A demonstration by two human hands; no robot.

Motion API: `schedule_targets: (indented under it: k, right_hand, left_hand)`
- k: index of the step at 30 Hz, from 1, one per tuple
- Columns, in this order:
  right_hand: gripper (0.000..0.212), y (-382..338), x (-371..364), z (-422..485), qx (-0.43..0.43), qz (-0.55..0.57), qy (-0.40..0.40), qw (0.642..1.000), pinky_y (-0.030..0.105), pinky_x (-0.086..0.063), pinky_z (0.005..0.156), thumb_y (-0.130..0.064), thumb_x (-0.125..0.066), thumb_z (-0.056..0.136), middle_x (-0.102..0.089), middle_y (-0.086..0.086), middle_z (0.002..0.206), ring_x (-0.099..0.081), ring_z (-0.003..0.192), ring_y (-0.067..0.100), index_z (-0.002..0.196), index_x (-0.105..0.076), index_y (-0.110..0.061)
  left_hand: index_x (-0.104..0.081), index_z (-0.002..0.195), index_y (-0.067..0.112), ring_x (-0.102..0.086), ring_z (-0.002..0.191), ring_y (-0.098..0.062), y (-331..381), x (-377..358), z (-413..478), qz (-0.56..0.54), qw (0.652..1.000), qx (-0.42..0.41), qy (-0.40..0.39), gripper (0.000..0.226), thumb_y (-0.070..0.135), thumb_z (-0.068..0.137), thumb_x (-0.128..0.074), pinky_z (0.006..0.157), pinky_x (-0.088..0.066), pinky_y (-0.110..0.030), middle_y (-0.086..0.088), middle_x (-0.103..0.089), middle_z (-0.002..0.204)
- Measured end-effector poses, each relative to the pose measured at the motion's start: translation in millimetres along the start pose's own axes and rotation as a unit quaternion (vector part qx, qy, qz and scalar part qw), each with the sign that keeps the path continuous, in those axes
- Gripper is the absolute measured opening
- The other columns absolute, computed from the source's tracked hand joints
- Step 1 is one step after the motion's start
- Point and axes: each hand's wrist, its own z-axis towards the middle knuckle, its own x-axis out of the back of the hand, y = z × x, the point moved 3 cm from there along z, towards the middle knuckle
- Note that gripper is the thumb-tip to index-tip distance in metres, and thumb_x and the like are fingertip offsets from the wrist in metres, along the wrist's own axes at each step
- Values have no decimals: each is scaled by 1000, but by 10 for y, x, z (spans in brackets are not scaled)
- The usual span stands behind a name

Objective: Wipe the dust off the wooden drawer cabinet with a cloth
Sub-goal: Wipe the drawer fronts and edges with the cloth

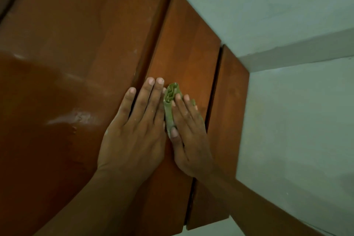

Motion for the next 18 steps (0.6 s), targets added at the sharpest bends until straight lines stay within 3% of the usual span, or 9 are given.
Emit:
schedule_targets:
  k: [4, 11, 15, 18]
  right_hand:
    - [56, 408, 117, 452, 37, -72, -44, 996, 52, -9, 125, -27, -28, 104, -10, 8, 168, -4, 156, 27, 157, -14, -15]
    - [55, 1042, 367, 1251, 5, -89, -23, 996, 52, -13, 124, -27, -28, 108, -9, 6, 168, -2, 156, 22, 159, -14, -14]
    - [53, 1267, 477, 1420, -23, -106, -1, 994, 49, -20, 124, -26, -30, 109, -17, 9, 167, -13, 155, 22, 159, -18, -12]
    - [50, 1384, 612, 1502, -45, -140, 22, 989, 45, -37, 115, -22, -34, 107, -36, 9, 160, -39, 143, 28, 156, -30, -14]
  left_hand:
    - [2, 158, -2, 10, 156, -34, -9, -24, 12, 3, 1000, 5, 1, 65, 33, 104, -7, 125, -2, -52, -22, 10, 167]
    - [-10, 158, -2, 0, 157, -33, -11, -27, 46, -33, 999, -7, -3, 66, 31, 103, -21, 126, -8, -53, -21, -3, 168]
    - [-15, 157, -2, -3, 156, -33, -15, -44, 53, -46, 999, -14, -8, 66, 32, 102, -25, 125, -11, -55, -22, -7, 168]
    - [-15, 157, -2, -4, 157, -33, -14, -27, 61, -45, 999, -8, -6, 66, 32, 102, -23, 125, -11, -54, -21, -8, 168]
